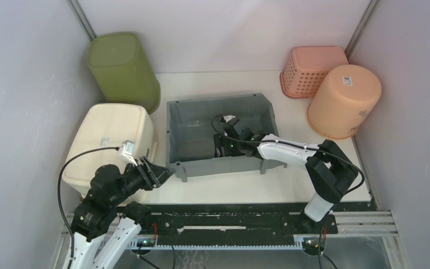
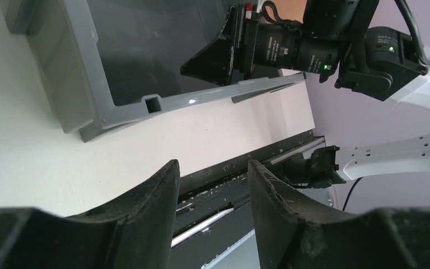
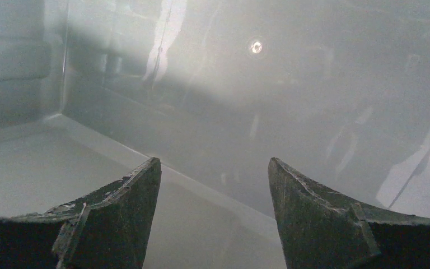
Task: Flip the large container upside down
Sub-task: Move the container to the center of the board, then turn the container upside down at the center of the board.
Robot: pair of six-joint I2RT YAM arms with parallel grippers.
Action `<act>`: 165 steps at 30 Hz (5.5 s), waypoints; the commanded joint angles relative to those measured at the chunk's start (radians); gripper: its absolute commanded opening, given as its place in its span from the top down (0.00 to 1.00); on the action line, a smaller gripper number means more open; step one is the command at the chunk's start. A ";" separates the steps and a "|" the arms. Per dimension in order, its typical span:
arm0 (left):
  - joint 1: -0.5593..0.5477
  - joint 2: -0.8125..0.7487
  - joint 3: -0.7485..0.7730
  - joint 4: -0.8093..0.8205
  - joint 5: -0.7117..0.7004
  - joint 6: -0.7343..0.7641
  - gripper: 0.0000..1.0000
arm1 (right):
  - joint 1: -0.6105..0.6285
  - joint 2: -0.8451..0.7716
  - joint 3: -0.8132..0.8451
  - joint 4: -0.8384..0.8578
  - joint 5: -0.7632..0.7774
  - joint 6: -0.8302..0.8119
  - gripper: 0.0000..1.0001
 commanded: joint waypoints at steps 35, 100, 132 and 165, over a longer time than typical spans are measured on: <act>0.007 -0.012 0.242 -0.107 -0.320 0.049 0.48 | 0.191 -0.033 0.411 -0.202 0.082 0.091 0.19; 0.006 -0.217 0.270 -0.231 -0.236 0.035 0.48 | 0.411 0.603 1.130 -0.628 0.488 0.335 0.79; 0.006 -0.205 0.275 -0.229 -0.236 0.041 0.48 | 0.390 0.611 1.098 -0.581 0.376 0.282 0.84; 0.005 -0.202 0.271 -0.225 -0.240 0.034 0.48 | 0.303 0.263 1.132 -0.421 0.119 0.191 1.00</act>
